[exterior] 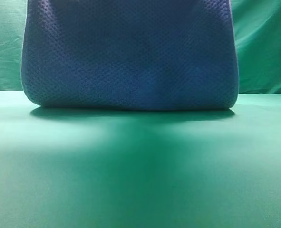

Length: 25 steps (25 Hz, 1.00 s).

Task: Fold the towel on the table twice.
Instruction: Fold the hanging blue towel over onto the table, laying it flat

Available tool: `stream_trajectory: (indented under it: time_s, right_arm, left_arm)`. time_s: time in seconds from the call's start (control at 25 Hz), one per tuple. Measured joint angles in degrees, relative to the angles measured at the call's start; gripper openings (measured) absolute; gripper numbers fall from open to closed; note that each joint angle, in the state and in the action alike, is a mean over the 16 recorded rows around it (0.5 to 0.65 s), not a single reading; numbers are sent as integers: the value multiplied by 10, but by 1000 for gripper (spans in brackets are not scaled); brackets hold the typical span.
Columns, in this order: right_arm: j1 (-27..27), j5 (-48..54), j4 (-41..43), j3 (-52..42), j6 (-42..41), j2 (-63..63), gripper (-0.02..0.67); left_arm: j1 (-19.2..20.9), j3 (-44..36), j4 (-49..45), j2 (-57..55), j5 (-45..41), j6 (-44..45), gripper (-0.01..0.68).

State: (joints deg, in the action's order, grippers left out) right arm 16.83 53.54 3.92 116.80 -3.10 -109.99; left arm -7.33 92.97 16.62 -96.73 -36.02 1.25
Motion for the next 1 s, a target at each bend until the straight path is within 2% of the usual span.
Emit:
stream_trajectory:
  time_s: [0.4,1.0]
  right_arm:
    - [14,-13,-16,-184,0,135,0]
    - [70,-52,-16,-479,2,362,0]
  left_arm:
    - [-3,-164,27,135,9,18,0]
    - [-4,-421,135,357,-17,110,0]
